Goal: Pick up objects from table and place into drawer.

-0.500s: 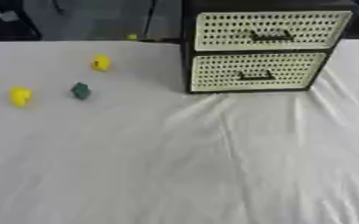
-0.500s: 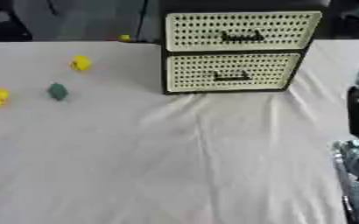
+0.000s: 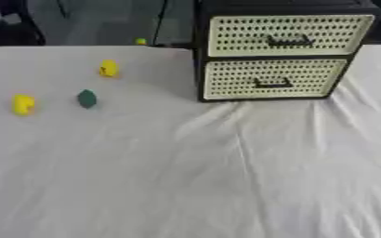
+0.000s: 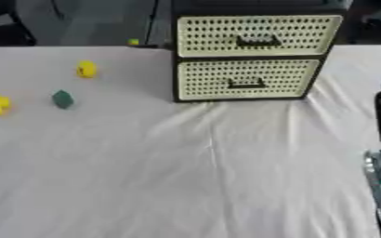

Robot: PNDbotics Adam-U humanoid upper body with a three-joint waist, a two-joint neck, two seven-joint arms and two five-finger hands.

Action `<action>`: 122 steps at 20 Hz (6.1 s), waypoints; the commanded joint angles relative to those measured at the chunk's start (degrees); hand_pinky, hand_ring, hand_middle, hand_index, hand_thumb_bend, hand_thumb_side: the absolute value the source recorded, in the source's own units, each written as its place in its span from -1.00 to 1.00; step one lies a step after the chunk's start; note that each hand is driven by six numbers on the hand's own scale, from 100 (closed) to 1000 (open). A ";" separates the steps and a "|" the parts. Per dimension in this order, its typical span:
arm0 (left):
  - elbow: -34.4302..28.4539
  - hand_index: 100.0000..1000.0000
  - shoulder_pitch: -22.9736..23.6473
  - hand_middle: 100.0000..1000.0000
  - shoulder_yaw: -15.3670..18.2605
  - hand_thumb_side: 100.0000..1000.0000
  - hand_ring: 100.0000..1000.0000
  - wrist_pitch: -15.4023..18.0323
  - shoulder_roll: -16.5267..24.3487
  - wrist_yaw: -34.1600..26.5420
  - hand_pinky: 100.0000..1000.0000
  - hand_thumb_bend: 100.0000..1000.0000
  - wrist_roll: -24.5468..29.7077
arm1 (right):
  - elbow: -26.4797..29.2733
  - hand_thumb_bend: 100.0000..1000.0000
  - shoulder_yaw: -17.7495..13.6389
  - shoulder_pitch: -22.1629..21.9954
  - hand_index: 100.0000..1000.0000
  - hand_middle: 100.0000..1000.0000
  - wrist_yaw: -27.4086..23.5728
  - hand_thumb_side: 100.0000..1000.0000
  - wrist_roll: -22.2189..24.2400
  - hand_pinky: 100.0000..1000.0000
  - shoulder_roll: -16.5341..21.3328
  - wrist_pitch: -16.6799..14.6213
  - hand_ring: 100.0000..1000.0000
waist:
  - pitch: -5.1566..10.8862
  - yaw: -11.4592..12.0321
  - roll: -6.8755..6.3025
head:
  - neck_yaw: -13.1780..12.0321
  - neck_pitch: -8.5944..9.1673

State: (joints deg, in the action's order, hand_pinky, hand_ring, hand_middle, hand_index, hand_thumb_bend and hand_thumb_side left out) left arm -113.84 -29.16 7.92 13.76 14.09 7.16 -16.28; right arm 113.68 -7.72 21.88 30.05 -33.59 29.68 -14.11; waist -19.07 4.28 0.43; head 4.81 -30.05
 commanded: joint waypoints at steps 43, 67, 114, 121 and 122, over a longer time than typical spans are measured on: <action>-0.75 0.60 0.20 0.56 -2.14 0.87 0.22 -1.11 -0.33 -1.50 -0.05 -1.00 2.64 | -12.98 -0.46 16.26 25.48 0.79 -1.00 3.41 -0.74 77.19 -0.92 23.98 23.53 -1.00 | 2.04 3.43 1.12 | 5.04 0.53; -0.75 0.60 -0.07 0.54 -2.64 0.88 0.22 -1.23 -1.22 -1.64 -0.07 -1.00 3.58 | -25.95 -0.40 16.30 29.61 0.93 -1.00 11.48 -0.76 72.61 -0.93 21.31 23.12 -1.00 | -0.37 4.70 1.13 | 7.17 3.03; -0.75 0.60 -0.49 0.54 -2.91 0.89 0.22 -2.08 -1.71 -1.79 -0.08 -1.00 3.79 | -14.01 -0.56 16.41 21.40 0.44 -1.00 17.28 -0.74 76.55 -0.91 26.48 28.30 -1.00 | -1.71 5.17 1.19 | 8.35 4.76; -0.75 0.60 -0.53 0.54 -2.81 0.89 0.22 -2.08 -1.70 -1.88 -0.08 -1.00 3.63 | -6.96 -0.53 15.68 17.02 0.43 -1.00 12.14 -0.74 78.58 -0.90 27.78 29.93 -1.00 | -1.40 4.75 0.91 | 7.93 4.58; -0.75 0.60 -0.54 0.54 -2.79 0.89 0.22 -2.09 -1.72 -1.88 -0.08 -1.00 3.62 | -5.78 -0.53 15.45 16.40 0.43 -1.00 11.76 -0.74 78.55 -0.90 27.96 30.24 -1.00 | -1.38 4.65 0.90 | 7.88 4.56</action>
State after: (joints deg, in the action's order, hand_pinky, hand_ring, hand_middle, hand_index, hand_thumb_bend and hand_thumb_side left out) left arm -113.84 -28.89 5.06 11.73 12.05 5.54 -12.50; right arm 105.51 8.32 37.98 43.06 44.74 55.63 15.86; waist -21.90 8.94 1.42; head 12.90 -25.27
